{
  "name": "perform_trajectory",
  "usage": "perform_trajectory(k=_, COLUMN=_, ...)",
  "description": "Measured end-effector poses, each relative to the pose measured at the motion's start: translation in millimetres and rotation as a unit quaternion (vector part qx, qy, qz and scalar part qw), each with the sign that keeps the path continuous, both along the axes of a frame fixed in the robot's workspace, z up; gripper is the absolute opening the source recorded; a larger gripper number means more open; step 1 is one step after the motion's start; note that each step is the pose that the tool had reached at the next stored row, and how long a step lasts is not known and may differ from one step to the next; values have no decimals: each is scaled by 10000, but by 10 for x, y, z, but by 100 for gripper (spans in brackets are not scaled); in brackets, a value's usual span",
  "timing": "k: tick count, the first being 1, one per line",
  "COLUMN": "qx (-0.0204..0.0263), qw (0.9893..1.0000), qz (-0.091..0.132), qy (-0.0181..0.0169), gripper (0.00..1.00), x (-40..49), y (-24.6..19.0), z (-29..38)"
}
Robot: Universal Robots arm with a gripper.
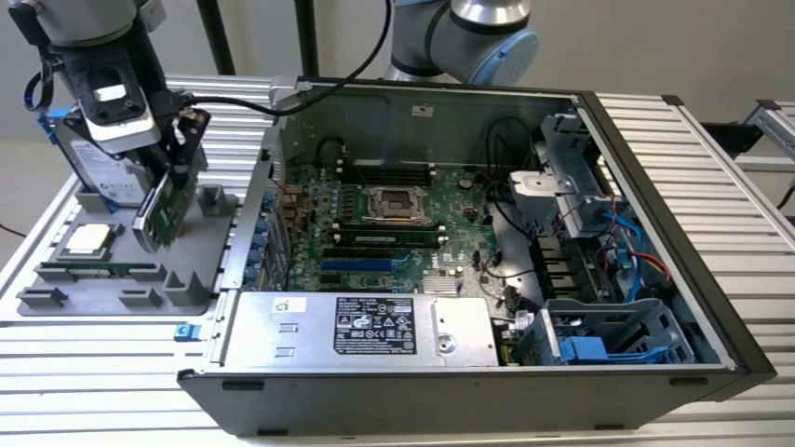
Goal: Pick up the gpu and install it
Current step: 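Pick up the gpu and move the gpu toward the slot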
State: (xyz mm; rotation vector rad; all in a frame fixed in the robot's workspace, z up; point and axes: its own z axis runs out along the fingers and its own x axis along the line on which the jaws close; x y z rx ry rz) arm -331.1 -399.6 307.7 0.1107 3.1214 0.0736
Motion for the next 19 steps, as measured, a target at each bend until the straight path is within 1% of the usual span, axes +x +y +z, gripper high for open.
perform_trajectory(k=14, qx=0, qw=10000, qz=0, qy=0, gripper=0, x=0, y=0, z=106)
perform_trajectory(k=19, qx=0, qw=10000, qz=0, qy=0, gripper=0, x=0, y=0, z=154)
